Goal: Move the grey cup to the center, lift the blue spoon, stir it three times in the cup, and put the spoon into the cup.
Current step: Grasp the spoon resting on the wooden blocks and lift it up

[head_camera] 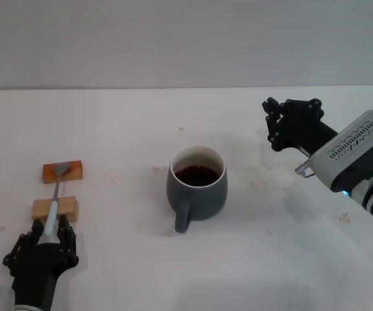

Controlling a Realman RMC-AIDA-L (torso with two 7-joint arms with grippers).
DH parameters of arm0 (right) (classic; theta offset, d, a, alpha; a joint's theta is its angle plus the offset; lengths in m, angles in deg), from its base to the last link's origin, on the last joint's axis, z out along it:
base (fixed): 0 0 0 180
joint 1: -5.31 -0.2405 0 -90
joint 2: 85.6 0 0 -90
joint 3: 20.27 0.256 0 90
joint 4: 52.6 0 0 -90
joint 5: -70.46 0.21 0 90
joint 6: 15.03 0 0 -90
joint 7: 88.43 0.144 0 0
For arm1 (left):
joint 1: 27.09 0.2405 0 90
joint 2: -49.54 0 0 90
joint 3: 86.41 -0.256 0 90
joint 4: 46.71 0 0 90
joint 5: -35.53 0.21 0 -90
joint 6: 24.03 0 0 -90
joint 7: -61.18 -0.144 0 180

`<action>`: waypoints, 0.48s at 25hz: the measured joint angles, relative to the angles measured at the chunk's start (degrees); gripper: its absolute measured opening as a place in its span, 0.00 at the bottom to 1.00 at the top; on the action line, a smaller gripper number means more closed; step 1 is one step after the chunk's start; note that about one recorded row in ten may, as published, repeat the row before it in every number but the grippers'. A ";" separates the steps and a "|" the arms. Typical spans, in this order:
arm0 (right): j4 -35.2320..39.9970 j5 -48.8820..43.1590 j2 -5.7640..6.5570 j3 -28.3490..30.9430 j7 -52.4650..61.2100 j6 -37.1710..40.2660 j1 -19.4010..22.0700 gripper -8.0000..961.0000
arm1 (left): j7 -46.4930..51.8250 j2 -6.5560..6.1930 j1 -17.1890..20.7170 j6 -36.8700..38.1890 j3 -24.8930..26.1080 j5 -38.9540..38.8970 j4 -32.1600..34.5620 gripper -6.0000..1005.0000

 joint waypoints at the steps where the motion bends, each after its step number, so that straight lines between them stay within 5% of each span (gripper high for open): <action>1: 0.00 0.00 0.00 0.00 0.00 0.00 -0.03 0.06 | 0.00 0.00 0.00 0.02 0.00 -0.03 0.00 0.40; 12: 0.00 0.00 0.00 0.00 0.00 0.00 -0.18 0.06 | 0.00 0.01 -0.03 0.02 0.00 -0.30 0.15 0.32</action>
